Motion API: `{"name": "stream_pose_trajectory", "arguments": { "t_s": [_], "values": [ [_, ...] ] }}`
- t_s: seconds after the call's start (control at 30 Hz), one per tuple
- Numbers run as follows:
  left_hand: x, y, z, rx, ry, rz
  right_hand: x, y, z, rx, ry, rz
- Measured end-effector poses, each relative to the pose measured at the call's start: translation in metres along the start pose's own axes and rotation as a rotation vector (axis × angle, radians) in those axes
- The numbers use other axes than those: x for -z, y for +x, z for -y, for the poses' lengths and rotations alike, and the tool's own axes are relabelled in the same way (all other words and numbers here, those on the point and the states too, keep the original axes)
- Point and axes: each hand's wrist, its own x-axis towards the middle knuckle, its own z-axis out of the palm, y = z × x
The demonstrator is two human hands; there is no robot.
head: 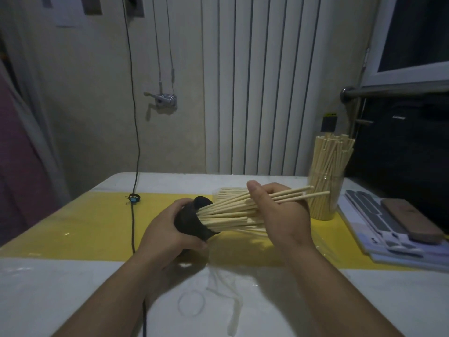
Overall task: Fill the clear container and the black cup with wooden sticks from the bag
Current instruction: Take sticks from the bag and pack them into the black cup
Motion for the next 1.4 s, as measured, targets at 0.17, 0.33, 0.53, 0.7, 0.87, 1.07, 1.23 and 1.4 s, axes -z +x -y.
{"name": "stream_pose_trajectory", "arguments": {
  "t_s": [0.17, 0.33, 0.53, 0.7, 0.87, 1.07, 1.23, 1.4],
  "values": [
    [0.0, -0.001, 0.0, -0.006, 0.004, 0.006, 0.001, 0.005, -0.001, -0.025, -0.045, 0.019],
    [0.001, 0.0, 0.0, 0.008, -0.009, 0.007, -0.001, 0.001, -0.002, -0.171, 0.164, 0.15],
    [0.001, 0.0, 0.001, 0.01, -0.024, 0.008, -0.005, -0.001, -0.005, -0.109, 0.102, 0.002],
    [0.001, 0.002, 0.003, 0.004, -0.023, 0.011, -0.003, -0.001, -0.006, -0.015, 0.049, -0.017],
    [0.002, 0.002, 0.006, 0.001, -0.009, 0.006, -0.003, -0.002, -0.009, 0.051, -0.129, 0.224],
    [0.002, 0.002, 0.007, 0.005, -0.051, -0.002, 0.003, 0.001, -0.009, 0.019, 0.107, 0.137],
    [0.004, 0.0, 0.004, 0.025, -0.126, -0.003, 0.008, 0.004, -0.017, 0.021, 0.029, -0.012],
    [0.004, 0.002, 0.006, 0.05, -0.14, -0.017, 0.015, 0.006, -0.025, -0.01, -0.184, 0.044]
  ]
}}
